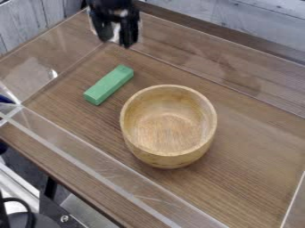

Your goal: Remove the green block from inside the brown bowl and put it on the table

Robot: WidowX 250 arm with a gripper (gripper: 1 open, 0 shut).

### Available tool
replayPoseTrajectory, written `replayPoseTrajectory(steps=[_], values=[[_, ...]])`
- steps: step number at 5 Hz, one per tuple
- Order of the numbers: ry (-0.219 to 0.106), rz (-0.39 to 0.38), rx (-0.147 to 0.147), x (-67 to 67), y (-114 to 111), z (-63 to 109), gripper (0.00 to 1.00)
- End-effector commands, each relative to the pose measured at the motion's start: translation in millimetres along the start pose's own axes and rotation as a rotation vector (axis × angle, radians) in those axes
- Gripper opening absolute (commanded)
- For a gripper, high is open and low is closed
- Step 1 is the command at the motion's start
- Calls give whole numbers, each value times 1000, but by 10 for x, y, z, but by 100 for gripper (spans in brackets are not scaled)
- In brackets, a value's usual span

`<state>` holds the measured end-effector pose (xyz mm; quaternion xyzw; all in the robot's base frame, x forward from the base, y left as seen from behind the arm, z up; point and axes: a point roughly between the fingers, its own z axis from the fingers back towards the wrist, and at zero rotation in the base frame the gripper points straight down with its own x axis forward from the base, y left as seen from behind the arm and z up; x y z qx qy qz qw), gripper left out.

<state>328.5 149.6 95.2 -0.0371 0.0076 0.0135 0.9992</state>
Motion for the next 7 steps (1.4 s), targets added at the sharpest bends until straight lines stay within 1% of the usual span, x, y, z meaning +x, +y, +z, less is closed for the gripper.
replayPoseTrajectory(steps=[1,2,3,4,5,6,7], values=[[-123,-34,35,149,-108,472,100],[-112,-38,36,213,-74,364,0],[-99,-30,41,315,27,223,0],[-88,-23,41,475,138,72,0],[-74,-31,39,503,199,-106,0],[-64,-37,35,497,236,-250,0],[-55,-45,32,470,256,-357,0]])
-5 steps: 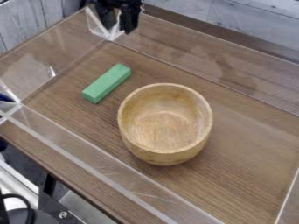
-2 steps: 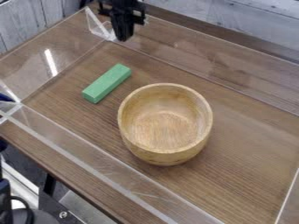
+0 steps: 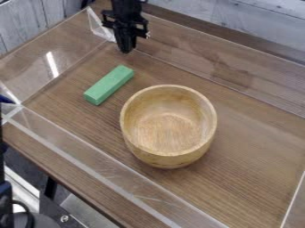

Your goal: Remove the green block from inside the brown bowl and put it on the table

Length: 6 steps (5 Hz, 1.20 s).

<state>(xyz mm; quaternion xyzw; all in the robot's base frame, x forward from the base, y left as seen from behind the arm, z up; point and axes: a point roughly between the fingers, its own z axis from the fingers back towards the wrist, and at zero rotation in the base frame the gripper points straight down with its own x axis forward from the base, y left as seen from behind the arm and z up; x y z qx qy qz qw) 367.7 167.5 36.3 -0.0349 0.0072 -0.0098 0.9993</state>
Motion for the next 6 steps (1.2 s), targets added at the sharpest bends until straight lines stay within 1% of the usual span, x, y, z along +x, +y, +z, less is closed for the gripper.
replayPoseTrajectory(steps=[1,5,6], values=[[-53,-6,26,59,39,157,0],[-49,-30,19,71,-42,110,0],[-49,-34,18,71,-67,140,100]])
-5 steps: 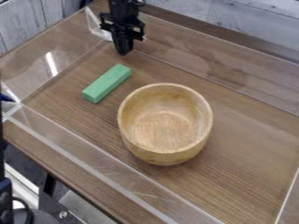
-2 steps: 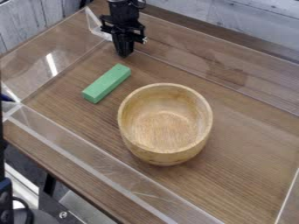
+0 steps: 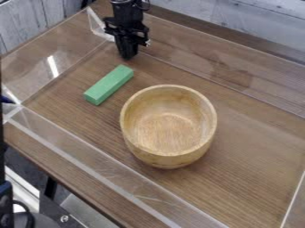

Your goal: Remove the green block from inside the brown bowl and put it on the table

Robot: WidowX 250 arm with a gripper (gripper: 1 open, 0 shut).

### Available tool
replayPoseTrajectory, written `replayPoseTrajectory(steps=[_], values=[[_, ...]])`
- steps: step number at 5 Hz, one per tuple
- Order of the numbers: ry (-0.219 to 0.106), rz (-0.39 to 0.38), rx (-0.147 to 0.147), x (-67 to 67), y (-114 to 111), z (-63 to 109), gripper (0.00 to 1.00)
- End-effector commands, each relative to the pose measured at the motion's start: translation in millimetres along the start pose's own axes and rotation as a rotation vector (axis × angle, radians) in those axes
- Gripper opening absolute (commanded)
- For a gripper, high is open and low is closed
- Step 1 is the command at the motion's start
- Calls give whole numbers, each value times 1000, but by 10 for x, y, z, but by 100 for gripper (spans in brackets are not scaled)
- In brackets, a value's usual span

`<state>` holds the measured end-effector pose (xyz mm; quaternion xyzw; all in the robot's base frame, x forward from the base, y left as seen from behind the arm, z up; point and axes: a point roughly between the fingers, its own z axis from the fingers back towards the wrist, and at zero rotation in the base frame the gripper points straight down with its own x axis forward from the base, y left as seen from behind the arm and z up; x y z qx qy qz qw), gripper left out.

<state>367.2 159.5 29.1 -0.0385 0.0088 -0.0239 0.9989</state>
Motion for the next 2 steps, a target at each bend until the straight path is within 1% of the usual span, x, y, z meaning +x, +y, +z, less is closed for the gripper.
replayPoseTrajectory(steps=[1,2], values=[[-52,-8,24,74,-8,210,0],[-53,-7,22,75,-26,215,0]])
